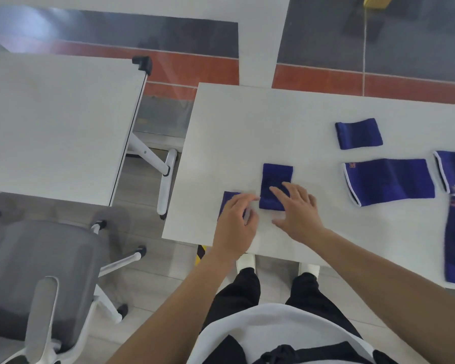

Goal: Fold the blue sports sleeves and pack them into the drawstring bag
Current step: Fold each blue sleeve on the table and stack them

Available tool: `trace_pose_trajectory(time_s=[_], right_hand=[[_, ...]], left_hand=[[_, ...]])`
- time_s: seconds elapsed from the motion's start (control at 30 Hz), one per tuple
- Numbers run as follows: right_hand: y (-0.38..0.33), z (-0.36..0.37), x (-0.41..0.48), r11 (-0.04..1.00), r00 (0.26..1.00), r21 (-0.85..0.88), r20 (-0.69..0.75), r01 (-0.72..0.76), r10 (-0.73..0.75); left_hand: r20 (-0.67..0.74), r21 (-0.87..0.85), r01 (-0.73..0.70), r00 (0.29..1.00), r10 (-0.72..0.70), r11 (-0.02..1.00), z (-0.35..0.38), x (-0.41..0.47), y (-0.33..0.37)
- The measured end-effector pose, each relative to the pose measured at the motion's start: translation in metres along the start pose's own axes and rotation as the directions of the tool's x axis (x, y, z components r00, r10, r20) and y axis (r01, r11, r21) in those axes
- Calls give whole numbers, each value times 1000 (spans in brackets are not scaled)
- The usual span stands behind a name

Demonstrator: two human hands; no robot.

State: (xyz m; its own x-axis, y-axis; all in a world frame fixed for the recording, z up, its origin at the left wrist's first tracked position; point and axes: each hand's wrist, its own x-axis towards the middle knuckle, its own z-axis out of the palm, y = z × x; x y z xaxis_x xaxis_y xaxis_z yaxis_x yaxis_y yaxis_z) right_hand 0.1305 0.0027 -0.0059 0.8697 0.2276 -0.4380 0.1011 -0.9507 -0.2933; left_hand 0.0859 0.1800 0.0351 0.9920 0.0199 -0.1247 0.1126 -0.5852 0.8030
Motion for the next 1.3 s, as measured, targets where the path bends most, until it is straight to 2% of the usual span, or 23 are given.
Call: trace_pose_trajectory(time_s=[0.07,0.17,0.27,0.33,0.4,0.47,0.53,0.6,0.7,0.8,0.87,0.97,1.17,1.23,1.3], right_hand=[[7,7,2,991,997,-104,-2,82,-82],[14,13,-1,988,989,-127,-112,86,-100],[22,15,-18,985,977,-153,-183,78,-106],[28,10,-30,998,975,-49,-215,45,-55],[33,-4,-41,976,970,216,-233,-20,72],[35,-24,-50,832,960,545,-163,-104,227],[40,-43,-58,688,957,715,-93,-128,275],[45,-62,-67,532,960,835,-14,-143,280],[52,-84,-83,247,976,961,74,-125,204],[61,-98,-96,130,987,984,106,-122,118],[67,-103,-102,134,989,984,104,-117,105],[71,-108,-110,219,986,972,56,-90,157],[76,-116,-115,401,945,916,-107,-27,309],[80,-119,-112,418,963,907,-61,-57,262],[81,-122,-107,359,989,929,38,-88,144]], left_hand=[[109,-33,18,994,-15,999,9,-6,10],[262,-26,64,963,-55,998,23,-22,14],[325,-42,206,928,-182,978,33,-39,11],[321,-55,324,901,-291,944,37,-45,11],[308,-128,418,879,-365,899,39,-45,14],[332,-280,505,849,-411,817,41,-39,22],[382,-413,560,823,-422,718,43,-30,36],[451,-493,599,796,-403,631,47,-21,53],[495,-604,598,800,-340,527,54,-9,78],[524,-699,566,821,-227,437,56,-3,92],[535,-725,538,833,-140,430,55,-4,102],[521,-716,495,848,-96,491,56,-5,113],[421,-680,467,880,-220,566,63,-4,120],[408,-677,464,883,-232,571,61,-4,120],[403,-679,456,887,-227,576,59,-5,121]])
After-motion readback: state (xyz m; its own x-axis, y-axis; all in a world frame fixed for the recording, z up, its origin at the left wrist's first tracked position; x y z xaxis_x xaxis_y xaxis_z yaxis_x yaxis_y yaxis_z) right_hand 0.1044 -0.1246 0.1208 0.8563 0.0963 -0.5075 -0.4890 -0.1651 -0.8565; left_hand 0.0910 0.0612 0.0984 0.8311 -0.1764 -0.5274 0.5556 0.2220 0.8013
